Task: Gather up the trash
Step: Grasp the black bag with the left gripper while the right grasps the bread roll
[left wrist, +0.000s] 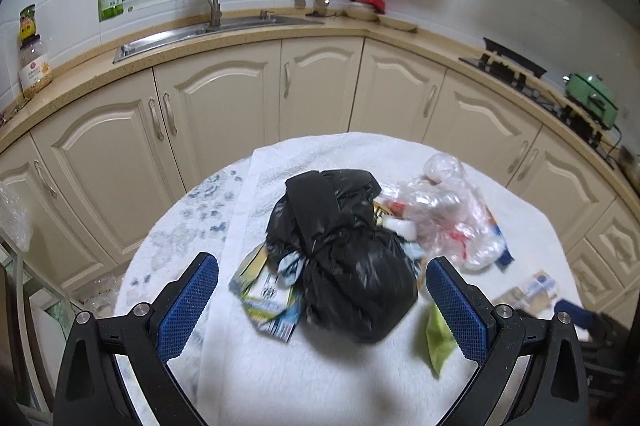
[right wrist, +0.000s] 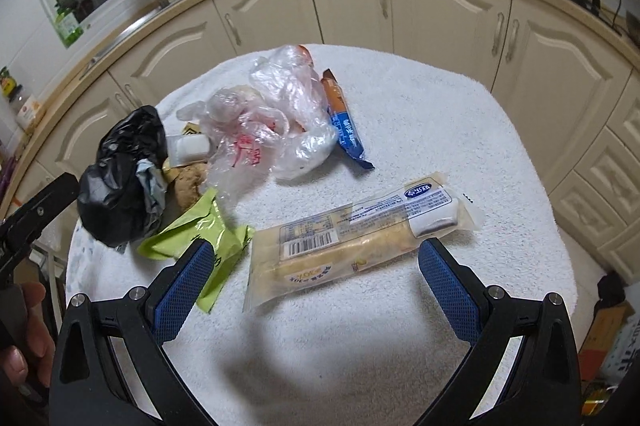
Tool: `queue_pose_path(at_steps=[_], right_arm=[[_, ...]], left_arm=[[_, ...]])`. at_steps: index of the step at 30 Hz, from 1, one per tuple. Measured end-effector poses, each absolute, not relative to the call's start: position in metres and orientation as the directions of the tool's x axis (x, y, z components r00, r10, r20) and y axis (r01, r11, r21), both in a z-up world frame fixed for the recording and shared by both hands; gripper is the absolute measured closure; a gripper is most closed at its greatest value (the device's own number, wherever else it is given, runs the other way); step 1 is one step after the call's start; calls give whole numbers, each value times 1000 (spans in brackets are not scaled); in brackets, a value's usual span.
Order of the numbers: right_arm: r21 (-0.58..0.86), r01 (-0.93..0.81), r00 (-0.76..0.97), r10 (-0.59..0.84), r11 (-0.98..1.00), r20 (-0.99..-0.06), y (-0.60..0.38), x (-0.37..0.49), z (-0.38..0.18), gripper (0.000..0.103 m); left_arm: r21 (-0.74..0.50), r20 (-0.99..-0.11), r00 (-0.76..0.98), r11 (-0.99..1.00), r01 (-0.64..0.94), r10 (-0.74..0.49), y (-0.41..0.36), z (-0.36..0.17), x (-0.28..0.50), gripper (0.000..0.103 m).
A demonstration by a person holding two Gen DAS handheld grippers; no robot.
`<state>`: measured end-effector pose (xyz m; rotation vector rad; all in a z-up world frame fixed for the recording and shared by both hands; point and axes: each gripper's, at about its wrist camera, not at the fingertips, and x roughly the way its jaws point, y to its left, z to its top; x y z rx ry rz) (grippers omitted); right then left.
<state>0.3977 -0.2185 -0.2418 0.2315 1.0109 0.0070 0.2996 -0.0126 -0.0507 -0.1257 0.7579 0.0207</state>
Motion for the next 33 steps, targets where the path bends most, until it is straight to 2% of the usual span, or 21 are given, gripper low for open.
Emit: queue_pose_path(at_steps=[5, 7, 9, 12, 14, 19, 25, 27, 29, 31, 33], right_arm=[[206, 155, 512, 100, 966, -853, -221, 412, -256, 0], [213, 147, 498, 113, 966, -860, -219, 421, -265, 1], [214, 124, 488, 128, 969, -863, -214, 429, -271, 6], [192, 77, 495, 130, 978, -859, -210, 436, -275, 10], [224, 71, 501, 159, 972, -851, -215, 439, -274, 16], [234, 85, 508, 159, 969, -846, -224, 445, -275, 21], [136, 69, 530, 79, 988, -844, -212, 449, -276, 38], [138, 64, 540, 82, 988, -838, -212, 446, -277, 47], [161, 59, 546, 103, 985, -831, -215, 442, -277, 64], [199, 57, 549, 136, 978, -825, -220, 437, -276, 69], [216, 56, 550, 151, 975, -821, -225, 431, -275, 69]], left_arm=[[-88, -720, 694, 991, -99, 6, -23, -74, 360, 1], [-101, -736, 677, 992, -81, -20, -28, -86, 382, 2], [-135, -750, 657, 990, -43, -74, -32, -97, 399, 19], [-124, -744, 663, 992, -15, -83, -38, -102, 420, 27], [-115, -739, 668, 993, 4, -88, -39, -104, 436, 30], [-97, -734, 674, 995, 21, -85, -45, -115, 462, 31], [-11, -731, 682, 1000, 17, -19, -59, -131, 500, 31], [-6, -731, 682, 1000, 22, -20, -61, -135, 507, 35], [-28, -726, 686, 999, 30, -40, -62, -136, 508, 38], [-42, -725, 687, 999, 35, -54, -62, -139, 511, 41], [-54, -721, 690, 998, 41, -67, -62, -143, 514, 43]])
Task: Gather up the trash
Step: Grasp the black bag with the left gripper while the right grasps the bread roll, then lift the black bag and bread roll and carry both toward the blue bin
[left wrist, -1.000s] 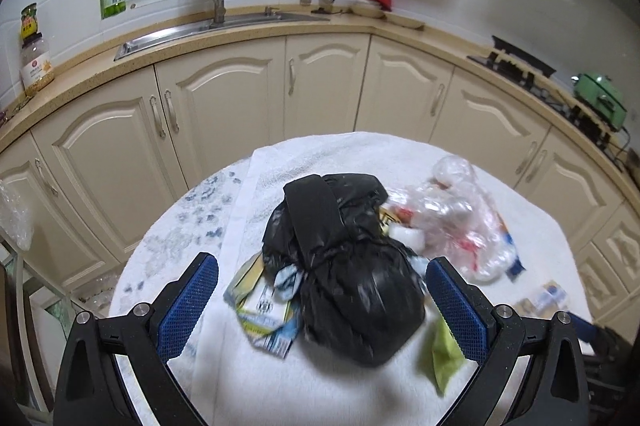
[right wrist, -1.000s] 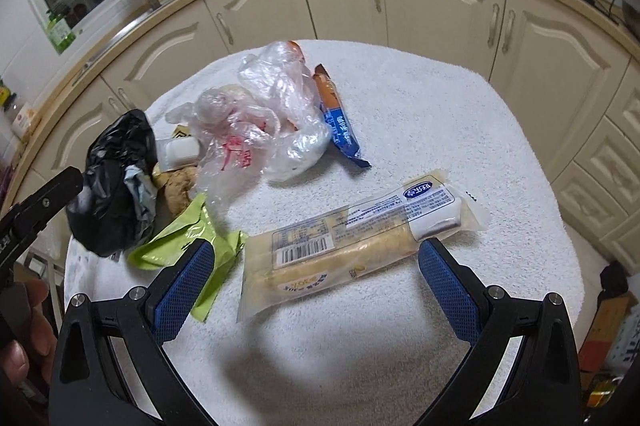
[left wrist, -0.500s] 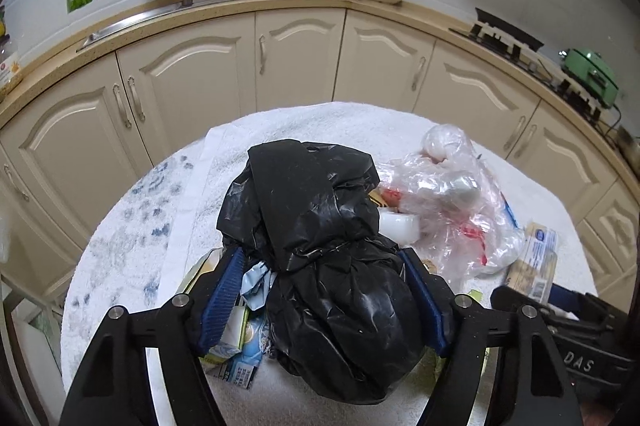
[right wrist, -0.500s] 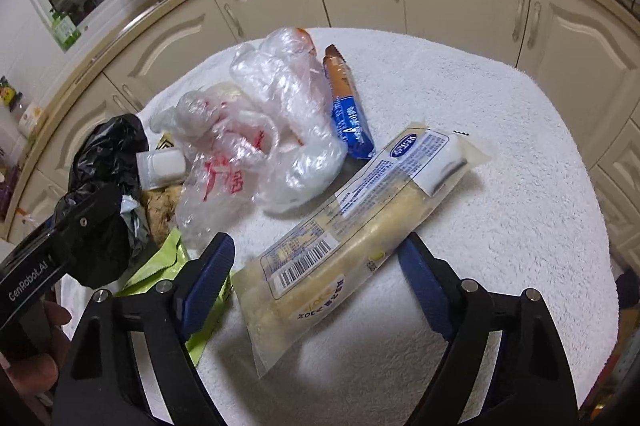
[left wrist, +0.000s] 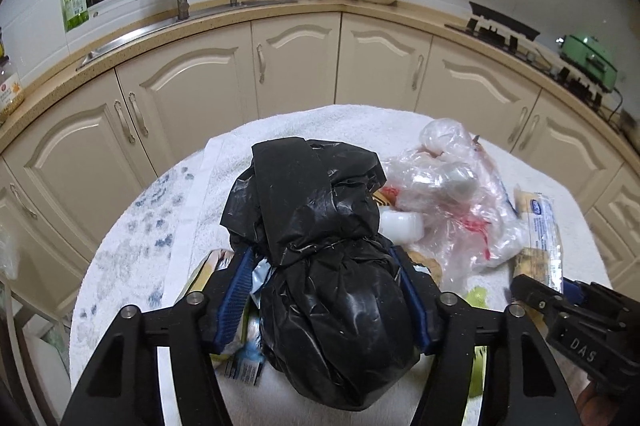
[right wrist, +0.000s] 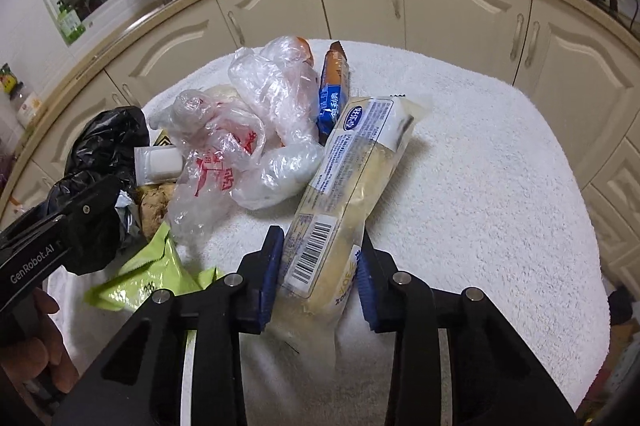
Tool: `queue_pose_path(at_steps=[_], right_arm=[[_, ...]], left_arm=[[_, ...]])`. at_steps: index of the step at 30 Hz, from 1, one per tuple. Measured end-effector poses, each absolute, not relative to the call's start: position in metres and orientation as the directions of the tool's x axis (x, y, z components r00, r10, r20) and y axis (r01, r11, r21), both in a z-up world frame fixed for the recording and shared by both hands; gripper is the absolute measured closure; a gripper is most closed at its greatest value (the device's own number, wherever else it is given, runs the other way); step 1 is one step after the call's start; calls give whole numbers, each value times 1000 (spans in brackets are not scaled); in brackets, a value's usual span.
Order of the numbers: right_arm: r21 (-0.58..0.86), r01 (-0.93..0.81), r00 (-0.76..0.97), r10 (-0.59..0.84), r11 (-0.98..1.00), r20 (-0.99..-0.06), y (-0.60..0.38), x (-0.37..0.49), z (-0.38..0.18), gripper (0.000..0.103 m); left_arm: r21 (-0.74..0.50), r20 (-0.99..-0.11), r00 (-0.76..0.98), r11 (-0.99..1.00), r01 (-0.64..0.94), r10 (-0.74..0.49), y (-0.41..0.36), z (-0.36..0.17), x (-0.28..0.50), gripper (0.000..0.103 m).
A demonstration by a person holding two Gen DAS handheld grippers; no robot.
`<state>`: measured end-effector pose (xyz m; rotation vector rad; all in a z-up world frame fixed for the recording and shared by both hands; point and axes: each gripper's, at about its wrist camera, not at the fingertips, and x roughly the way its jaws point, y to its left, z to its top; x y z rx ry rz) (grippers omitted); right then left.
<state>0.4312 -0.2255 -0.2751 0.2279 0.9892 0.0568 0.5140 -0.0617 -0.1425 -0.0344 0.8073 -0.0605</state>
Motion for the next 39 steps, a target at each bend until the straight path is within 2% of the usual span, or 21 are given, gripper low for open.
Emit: queue_pose_path(at_steps=[8, 15, 30, 39], right_arm=[[271, 40, 554, 204, 962, -807, -232, 409, -266, 70], [299, 32, 573, 227, 954, -788, -235, 386, -256, 70], [305, -31, 708, 237, 952, -665, -249, 347, -179, 70], [288, 19, 794, 161, 958, -587, -295, 312, -132, 70]], left_arm=[[-73, -688, 718, 995, 75, -104, -67, -142, 486, 44], [-90, -658, 743, 992, 84, -122, -61, -129, 427, 44], [-111, -519, 834, 983, 149, -185, -81, -81, 372, 44], [-111, -431, 845, 948, 299, -317, -123, -59, 329, 44]])
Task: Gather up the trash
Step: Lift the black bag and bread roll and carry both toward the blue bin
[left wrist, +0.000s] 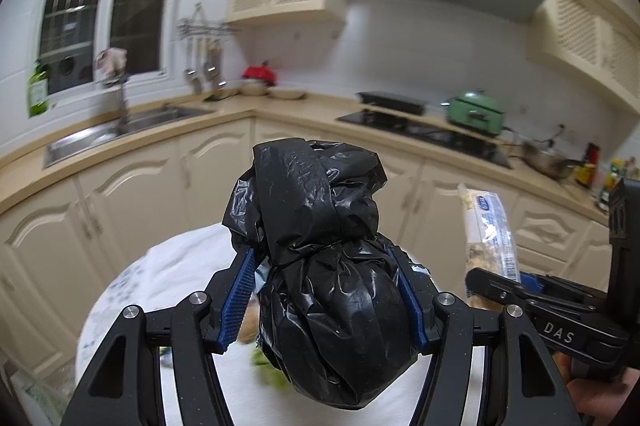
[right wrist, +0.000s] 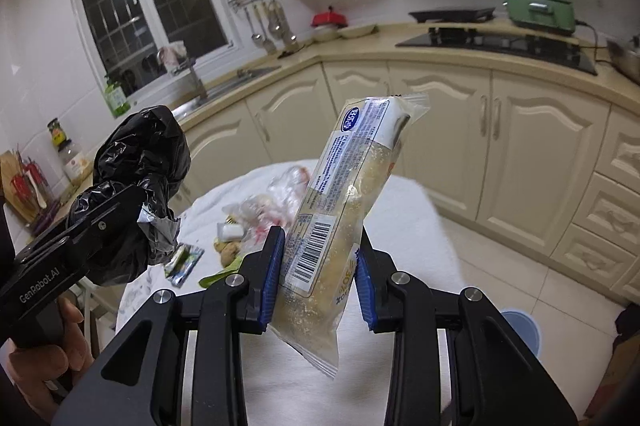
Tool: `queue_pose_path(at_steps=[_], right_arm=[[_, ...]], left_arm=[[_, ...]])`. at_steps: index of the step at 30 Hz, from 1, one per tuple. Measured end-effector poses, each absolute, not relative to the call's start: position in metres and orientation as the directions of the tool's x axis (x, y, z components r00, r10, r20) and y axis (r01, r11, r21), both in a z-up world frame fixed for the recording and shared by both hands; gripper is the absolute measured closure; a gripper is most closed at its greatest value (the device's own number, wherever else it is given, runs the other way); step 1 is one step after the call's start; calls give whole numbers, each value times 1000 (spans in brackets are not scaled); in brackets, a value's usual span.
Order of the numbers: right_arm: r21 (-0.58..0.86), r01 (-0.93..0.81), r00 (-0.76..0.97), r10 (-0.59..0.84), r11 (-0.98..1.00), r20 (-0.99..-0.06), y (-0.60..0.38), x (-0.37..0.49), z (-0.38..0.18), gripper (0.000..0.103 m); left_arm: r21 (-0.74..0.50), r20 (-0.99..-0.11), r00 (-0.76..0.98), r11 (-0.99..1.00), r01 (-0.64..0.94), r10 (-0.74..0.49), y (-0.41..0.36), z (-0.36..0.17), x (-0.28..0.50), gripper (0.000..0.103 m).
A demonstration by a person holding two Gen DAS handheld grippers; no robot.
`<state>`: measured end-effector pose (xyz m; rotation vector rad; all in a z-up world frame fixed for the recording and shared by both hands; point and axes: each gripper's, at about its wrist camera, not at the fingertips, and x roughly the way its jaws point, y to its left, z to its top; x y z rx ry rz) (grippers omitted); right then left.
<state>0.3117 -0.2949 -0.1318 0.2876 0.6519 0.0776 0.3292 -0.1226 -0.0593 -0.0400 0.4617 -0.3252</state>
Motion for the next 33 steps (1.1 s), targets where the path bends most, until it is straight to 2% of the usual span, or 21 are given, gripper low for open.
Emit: queue_pose_path(at_steps=[7, 16, 24, 33], right_arm=[[273, 158, 823, 26, 949, -568, -362, 272, -118, 70], [262, 325, 813, -128, 909, -568, -444, 220, -114, 69], [254, 441, 753, -201, 861, -627, -501, 195, -146, 70], [267, 508, 661, -172, 819, -730, -551, 194, -214, 70]], left_arm=[[-111, -410, 791, 885, 452, -455, -174, -55, 305, 44], [-127, -442, 678, 790, 600, -587, -242, -64, 290, 44], [-174, -553, 525, 706, 686, -647, -312, -96, 307, 44], [-217, -694, 379, 680, 700, -612, -374, -151, 332, 44]])
